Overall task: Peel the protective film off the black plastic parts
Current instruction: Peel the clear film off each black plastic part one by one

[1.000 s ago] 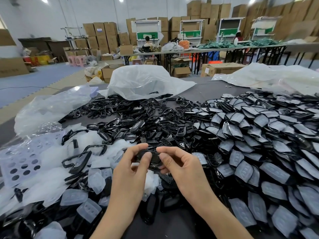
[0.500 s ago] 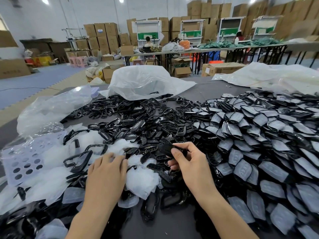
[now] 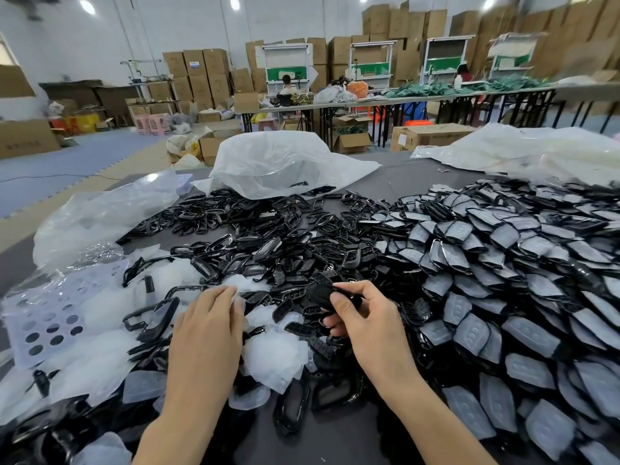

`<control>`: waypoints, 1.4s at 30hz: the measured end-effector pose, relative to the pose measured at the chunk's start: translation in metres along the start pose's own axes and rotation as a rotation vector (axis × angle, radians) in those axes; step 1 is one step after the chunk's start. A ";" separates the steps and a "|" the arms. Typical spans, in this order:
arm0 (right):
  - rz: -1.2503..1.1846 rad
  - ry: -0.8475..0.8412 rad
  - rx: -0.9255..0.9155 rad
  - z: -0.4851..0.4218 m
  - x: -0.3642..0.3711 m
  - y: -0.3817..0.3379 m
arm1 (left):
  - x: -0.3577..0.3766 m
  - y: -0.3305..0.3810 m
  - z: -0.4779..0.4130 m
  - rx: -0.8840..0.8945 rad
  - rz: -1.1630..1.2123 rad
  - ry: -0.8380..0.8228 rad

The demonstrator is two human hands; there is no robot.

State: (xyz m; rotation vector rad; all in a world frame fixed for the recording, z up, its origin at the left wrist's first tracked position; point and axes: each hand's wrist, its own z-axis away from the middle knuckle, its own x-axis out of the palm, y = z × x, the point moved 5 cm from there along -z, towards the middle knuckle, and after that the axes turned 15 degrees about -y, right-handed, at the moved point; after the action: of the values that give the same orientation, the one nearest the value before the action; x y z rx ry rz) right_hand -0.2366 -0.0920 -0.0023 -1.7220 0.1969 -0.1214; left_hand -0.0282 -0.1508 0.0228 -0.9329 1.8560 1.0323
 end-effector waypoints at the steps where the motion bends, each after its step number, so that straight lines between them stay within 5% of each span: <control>1: -0.018 0.000 0.000 0.000 0.000 0.000 | -0.006 0.005 0.001 0.024 0.116 0.043; 3: -0.071 0.003 0.006 -0.001 0.001 -0.001 | -0.011 0.010 0.003 -0.002 0.438 0.064; 6: -0.206 0.005 0.021 -0.002 0.002 -0.003 | 0.003 0.022 0.005 -0.075 0.958 -0.114; 10: -0.391 -0.027 0.043 -0.002 0.006 -0.005 | 0.013 0.034 0.008 -0.126 1.264 -0.242; 25: -0.649 -0.227 -0.024 0.003 0.018 -0.021 | 0.016 0.041 0.012 -0.114 1.270 -0.328; 35: -0.613 -0.199 -0.058 0.001 0.014 -0.021 | 0.019 0.039 0.012 -0.155 1.205 -0.303; 42: -0.528 -0.098 0.004 -0.002 0.009 -0.009 | 0.001 0.031 0.015 -0.123 1.071 -0.132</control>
State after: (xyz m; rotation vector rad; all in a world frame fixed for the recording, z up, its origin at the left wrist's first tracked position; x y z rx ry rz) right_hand -0.2273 -0.0946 0.0070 -1.7363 -0.3350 -0.4227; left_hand -0.0511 -0.1257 0.0257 0.1730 2.1924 1.7704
